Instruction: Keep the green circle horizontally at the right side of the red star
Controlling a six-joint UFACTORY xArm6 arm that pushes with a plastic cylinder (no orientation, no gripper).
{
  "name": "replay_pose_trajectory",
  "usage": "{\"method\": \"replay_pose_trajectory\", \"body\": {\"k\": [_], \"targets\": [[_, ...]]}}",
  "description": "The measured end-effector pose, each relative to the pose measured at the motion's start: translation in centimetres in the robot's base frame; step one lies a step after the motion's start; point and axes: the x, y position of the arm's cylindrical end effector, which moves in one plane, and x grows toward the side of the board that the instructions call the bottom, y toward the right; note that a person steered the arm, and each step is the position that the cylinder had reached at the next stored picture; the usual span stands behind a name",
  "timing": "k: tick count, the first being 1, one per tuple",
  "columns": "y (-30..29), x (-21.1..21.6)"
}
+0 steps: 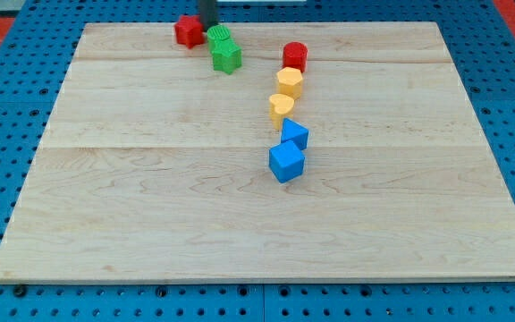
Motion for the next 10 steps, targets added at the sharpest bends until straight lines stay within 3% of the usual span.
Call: {"method": "replay_pose_trajectory", "body": {"k": [2, 3, 5, 6, 7, 10], "targets": [[-7.8, 1.6], [-3.9, 1.7], [10.5, -0.5], [13.9, 0.4], [15.7, 3.9], [2.4, 3.1]]}}
